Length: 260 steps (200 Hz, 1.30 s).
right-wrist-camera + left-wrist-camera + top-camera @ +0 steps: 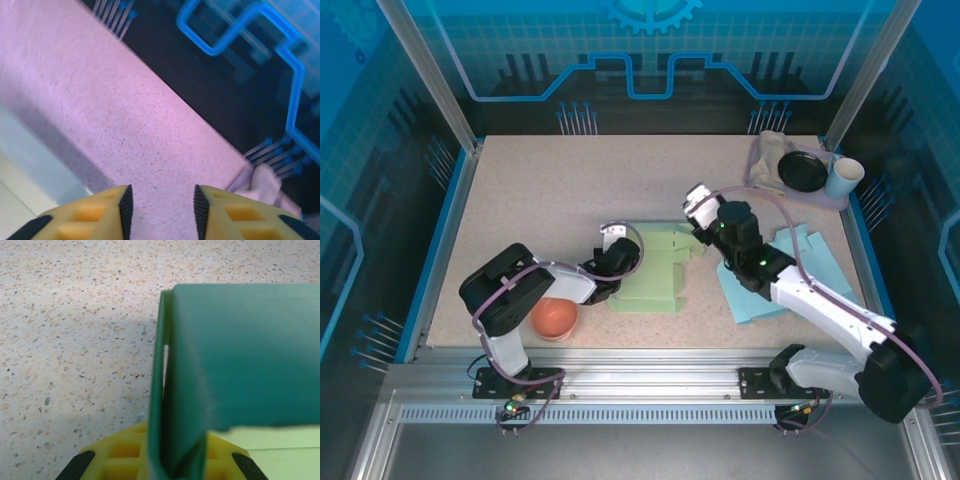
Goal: Fold the paper box
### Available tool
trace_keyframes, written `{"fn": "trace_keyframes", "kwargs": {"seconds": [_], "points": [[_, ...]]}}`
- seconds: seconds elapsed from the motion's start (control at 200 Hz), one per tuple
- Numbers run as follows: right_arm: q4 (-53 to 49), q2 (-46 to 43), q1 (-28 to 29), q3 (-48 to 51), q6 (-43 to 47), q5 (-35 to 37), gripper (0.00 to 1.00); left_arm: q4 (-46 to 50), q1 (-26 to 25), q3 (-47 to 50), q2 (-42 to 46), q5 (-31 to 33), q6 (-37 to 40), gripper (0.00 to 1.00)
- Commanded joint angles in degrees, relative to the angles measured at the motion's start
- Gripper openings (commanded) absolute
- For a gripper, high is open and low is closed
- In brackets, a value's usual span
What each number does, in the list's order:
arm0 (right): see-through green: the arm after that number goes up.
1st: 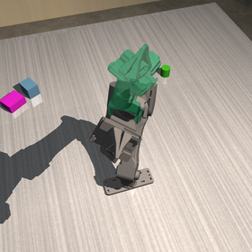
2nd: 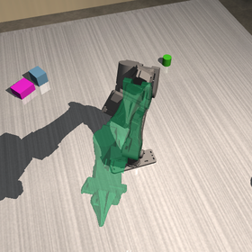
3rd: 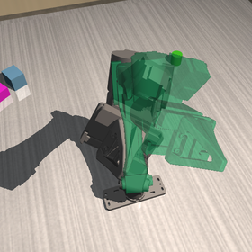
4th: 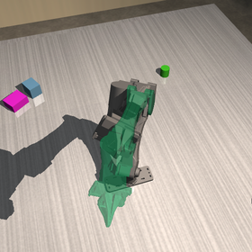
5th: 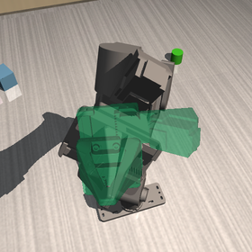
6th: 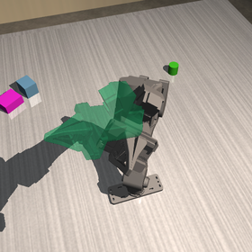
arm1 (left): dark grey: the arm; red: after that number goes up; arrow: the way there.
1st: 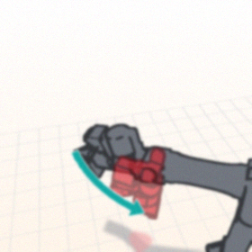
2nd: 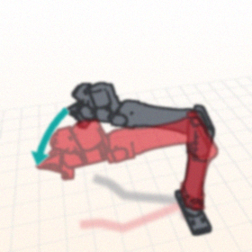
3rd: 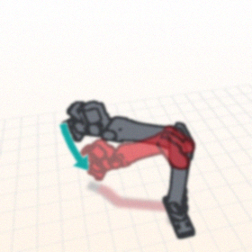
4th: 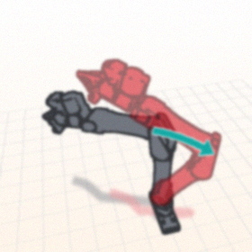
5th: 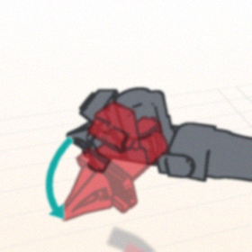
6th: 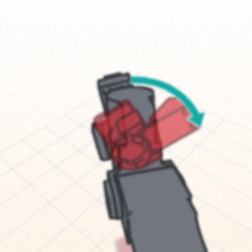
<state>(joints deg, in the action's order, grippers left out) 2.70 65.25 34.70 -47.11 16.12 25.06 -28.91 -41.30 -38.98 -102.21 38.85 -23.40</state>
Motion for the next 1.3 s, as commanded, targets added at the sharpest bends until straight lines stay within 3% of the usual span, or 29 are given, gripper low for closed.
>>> {"fn": "trace_keyframes", "kwargs": {"seconds": [0.0,0.09,0.27,0.72,1.07,1.165,1.295], "points": [[-16.78,-2.06,-1.98,-4.31,-26.75,-2.6,0.5,-6.12,0.25,2.63,2.53,1.67,0.94,0.0],[-19.72,-0.18,-3.07,-6.62,-35.71,-8.47,0.5,-12.95,0.25,5.04,2.09,0.5,2.56,0.0],[-11.67,3.29,-2.63,-4.5,-44.99,-18.86,0.51,-18.58,0.17,5.32,-1.36,0.64,3.9,0.0],[-4.57,19.56,-0.38,-6.41,-50.6,-21.97,0.54,-18.02,-0.21,4.27,-2.62,1.57,3.66,0.0],[9.18,22.14,-1.07,-2.08,-56.36,-33.76,0.5,-16.52,-1.49,2.87,-2.59,1.58,3.34,0.0],[10.15,21.83,-1.73,-0.87,-57.56,-33.14,0.44,-15.05,-1.67,2.65,-1.97,1.62,2.12,0.0],[9.62,19.48,-2.0,1.46,-56.82,-29.28,0.45,-9.28,-1.68,1.21,-0.98,3.94,-0.23,0.0]]}}
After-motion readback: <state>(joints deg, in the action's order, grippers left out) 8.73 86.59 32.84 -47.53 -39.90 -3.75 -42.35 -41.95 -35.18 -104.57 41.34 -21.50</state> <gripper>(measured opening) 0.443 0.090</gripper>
